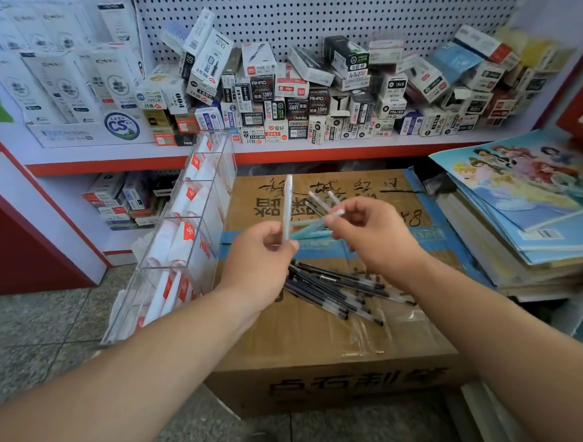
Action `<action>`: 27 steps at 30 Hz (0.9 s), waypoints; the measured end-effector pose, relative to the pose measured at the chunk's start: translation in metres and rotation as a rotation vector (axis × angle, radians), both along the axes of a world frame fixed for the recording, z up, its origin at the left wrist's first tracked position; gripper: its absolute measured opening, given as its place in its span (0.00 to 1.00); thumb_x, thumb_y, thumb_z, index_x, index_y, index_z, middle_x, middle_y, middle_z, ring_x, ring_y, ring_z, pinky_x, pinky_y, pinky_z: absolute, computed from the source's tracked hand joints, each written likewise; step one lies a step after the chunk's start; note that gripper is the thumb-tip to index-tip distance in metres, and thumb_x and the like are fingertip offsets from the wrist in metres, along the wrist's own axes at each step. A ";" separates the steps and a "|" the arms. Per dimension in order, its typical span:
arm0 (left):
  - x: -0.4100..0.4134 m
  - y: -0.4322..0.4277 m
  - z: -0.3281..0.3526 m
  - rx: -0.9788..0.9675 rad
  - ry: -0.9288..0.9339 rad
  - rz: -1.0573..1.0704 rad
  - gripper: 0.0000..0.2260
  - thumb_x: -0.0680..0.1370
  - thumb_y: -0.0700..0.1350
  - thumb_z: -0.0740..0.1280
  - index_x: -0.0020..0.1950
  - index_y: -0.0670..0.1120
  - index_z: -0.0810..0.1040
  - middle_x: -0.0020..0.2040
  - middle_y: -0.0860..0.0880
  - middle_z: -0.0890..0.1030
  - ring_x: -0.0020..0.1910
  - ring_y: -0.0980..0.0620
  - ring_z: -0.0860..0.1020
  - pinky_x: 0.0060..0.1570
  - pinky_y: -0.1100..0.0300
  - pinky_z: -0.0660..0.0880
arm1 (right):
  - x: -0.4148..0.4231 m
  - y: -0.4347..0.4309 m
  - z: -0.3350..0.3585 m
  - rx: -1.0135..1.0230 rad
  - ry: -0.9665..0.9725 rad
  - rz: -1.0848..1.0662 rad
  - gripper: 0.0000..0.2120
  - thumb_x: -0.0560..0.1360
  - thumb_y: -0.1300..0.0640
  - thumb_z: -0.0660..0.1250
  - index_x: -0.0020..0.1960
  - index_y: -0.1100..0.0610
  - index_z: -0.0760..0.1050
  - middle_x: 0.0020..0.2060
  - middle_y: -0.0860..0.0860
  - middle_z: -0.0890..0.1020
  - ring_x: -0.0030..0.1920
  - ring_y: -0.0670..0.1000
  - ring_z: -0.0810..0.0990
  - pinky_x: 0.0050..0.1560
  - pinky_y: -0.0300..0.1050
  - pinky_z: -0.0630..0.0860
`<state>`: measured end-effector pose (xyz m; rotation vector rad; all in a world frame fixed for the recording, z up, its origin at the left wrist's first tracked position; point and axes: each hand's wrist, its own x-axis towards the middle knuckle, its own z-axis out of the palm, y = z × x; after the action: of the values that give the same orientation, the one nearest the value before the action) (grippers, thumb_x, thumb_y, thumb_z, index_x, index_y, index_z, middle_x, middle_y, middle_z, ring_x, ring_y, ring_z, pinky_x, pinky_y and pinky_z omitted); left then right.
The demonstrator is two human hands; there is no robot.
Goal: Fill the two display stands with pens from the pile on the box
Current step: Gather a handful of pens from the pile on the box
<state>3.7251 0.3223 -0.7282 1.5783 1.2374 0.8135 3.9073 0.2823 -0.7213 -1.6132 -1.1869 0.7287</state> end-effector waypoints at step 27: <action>0.000 0.006 -0.009 -0.374 -0.188 0.040 0.15 0.79 0.36 0.72 0.65 0.40 0.78 0.51 0.44 0.86 0.47 0.51 0.87 0.47 0.55 0.85 | 0.006 0.037 -0.039 -0.257 -1.035 0.036 0.15 0.82 0.50 0.63 0.66 0.52 0.78 0.61 0.54 0.78 0.64 0.56 0.72 0.67 0.53 0.70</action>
<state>3.7247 0.3280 -0.7368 1.1533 1.2059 0.6910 3.9131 0.3193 -0.7607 -2.2860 -1.8821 -0.0033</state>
